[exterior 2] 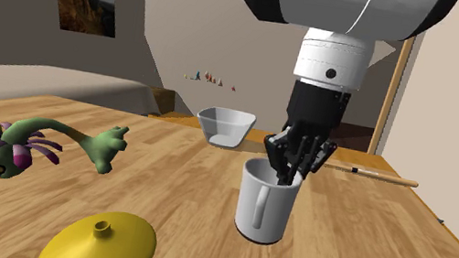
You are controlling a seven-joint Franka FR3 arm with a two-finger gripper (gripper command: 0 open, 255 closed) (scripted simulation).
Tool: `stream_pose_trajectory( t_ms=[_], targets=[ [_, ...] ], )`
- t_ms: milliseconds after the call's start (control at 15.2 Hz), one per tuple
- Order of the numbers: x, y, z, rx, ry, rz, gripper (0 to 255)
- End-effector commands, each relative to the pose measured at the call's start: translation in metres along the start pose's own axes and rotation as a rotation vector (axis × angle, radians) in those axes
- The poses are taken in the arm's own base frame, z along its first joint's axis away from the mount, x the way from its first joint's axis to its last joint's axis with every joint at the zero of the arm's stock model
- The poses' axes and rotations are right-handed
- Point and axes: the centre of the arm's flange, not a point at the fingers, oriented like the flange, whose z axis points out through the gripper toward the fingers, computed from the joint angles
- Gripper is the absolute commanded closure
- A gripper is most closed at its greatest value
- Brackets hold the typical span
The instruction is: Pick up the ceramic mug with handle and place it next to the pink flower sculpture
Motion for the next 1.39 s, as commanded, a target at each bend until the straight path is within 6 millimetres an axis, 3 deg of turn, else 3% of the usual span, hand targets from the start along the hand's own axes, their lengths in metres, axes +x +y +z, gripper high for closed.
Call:
stream_pose_trajectory(
  t_ms=[0,1320],
  targets=[
    [0.001,-0.002,-0.011,0.0,0.0,0.0,255],
    [0.007,-0.009,-0.116,0.0,0.0,0.0,255]
  ],
)
